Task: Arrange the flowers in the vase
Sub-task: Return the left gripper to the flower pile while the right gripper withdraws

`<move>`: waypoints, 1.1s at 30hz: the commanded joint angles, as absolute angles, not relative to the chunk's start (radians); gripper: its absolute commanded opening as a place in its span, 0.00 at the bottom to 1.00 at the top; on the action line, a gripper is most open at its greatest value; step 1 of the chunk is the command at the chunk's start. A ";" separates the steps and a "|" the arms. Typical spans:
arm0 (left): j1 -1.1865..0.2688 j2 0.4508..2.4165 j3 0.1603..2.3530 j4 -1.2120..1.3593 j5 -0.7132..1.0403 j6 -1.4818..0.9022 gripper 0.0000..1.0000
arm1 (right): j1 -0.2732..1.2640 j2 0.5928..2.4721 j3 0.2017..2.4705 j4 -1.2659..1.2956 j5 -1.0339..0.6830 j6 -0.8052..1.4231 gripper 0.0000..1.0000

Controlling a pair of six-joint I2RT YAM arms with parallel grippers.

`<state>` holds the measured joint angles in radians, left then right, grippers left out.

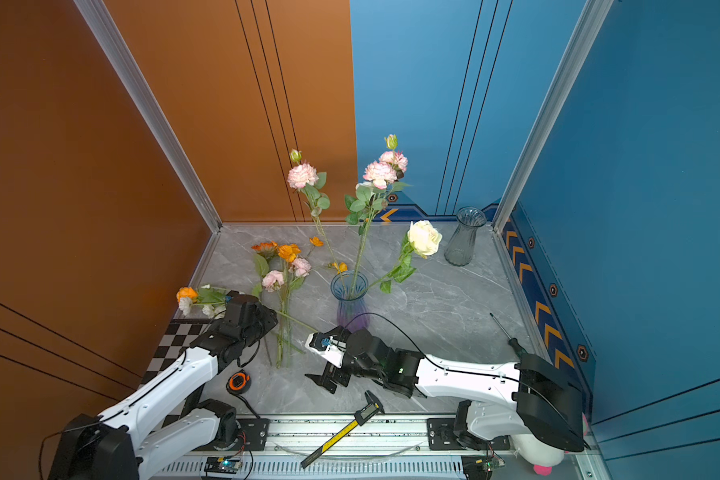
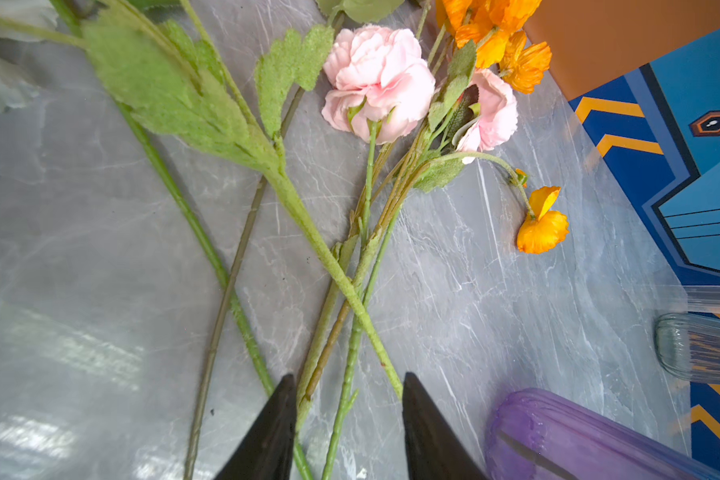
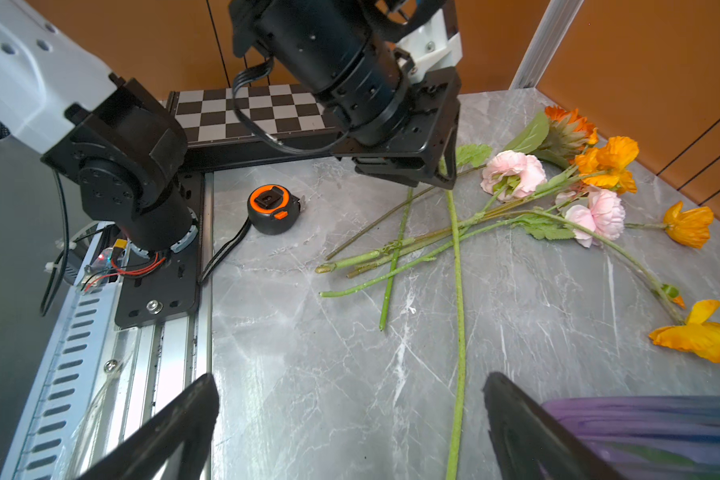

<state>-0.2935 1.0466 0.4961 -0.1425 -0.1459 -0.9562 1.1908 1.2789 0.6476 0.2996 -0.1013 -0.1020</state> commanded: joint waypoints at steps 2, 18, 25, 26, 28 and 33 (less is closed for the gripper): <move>-0.282 1.127 0.498 -0.041 -0.152 -0.960 0.41 | 1.199 1.283 0.620 0.396 -0.098 -0.114 1.00; -0.256 1.385 0.608 -0.011 -0.140 -0.981 0.33 | 1.200 1.273 0.607 0.392 -0.091 -0.129 1.00; -0.249 1.416 0.596 0.033 -0.160 -0.981 0.30 | 1.200 1.279 0.609 0.390 -0.093 -0.129 1.00; -0.249 1.424 0.595 0.043 -0.158 -0.981 0.28 | 1.200 1.281 0.610 0.389 -0.092 -0.130 1.00; -0.249 1.444 0.598 0.063 -0.156 -0.982 0.24 | 1.199 1.286 0.612 0.387 -0.091 -0.131 1.00; -0.250 1.460 0.598 0.093 -0.153 -0.998 0.14 | 1.197 1.295 0.616 0.380 -0.086 -0.132 1.00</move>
<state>-0.2554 1.4536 0.5858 0.0658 -0.1486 -0.9966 1.1969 1.2865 0.6205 0.3775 -0.1013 -0.1162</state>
